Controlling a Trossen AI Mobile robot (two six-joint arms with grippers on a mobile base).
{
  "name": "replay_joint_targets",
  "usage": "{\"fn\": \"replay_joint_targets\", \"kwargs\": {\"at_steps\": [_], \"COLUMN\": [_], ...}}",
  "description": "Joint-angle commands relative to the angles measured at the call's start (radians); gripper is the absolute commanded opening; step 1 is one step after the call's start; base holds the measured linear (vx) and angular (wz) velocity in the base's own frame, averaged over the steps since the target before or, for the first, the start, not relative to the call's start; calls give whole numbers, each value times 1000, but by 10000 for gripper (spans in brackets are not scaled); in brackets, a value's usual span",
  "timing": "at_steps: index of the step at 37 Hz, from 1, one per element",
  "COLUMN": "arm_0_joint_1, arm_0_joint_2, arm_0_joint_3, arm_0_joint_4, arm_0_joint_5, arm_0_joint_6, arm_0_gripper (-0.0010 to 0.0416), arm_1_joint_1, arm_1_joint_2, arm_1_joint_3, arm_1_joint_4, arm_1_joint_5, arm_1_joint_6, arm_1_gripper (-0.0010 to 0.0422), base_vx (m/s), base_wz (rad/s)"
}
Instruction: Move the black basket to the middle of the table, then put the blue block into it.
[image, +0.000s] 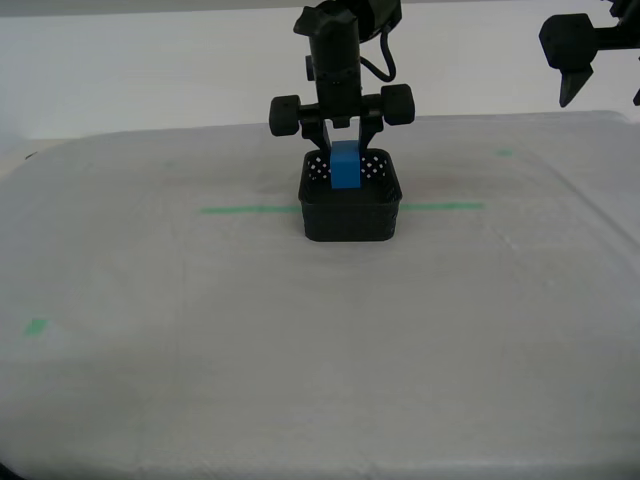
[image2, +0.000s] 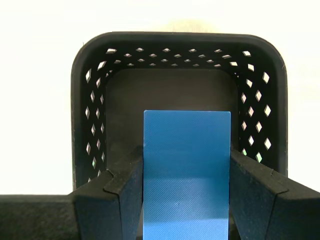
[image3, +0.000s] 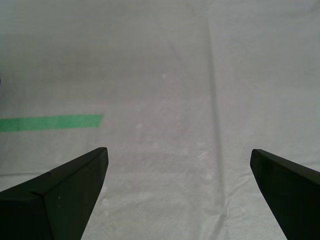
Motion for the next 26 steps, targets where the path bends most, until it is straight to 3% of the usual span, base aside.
{"fn": "replay_joint_targets", "kwargs": {"at_steps": [1,12,16,21,26], "arm_0_joint_1": [0,0,0,0,0], "arm_0_joint_2": [0,0,0,0,0], "arm_0_joint_3": [0,1,0,0,0], "arm_0_joint_4": [0,0,0,0,0], "arm_0_joint_5": [3,3,3,3,3], "arm_0_joint_6": [0,0,0,0,0], "arm_0_gripper": [398,399,399,399,399], "arm_1_joint_1": [-1,-2,-2,-2,-2], "arm_1_joint_2": [0,-1,-1,-1,-1], "arm_1_joint_3": [1,1,1,1,1], "arm_1_joint_4": [-3,-3,-2,-1,-6], "arm_1_joint_5": [0,11,27,37,40], "arm_1_joint_6": [-17,4,-4,-17,-14], "arm_1_gripper": [202,414,377,409,398], "base_vx": [0,0,0,0,0], "base_wz": [0,0,0,0,0]}}
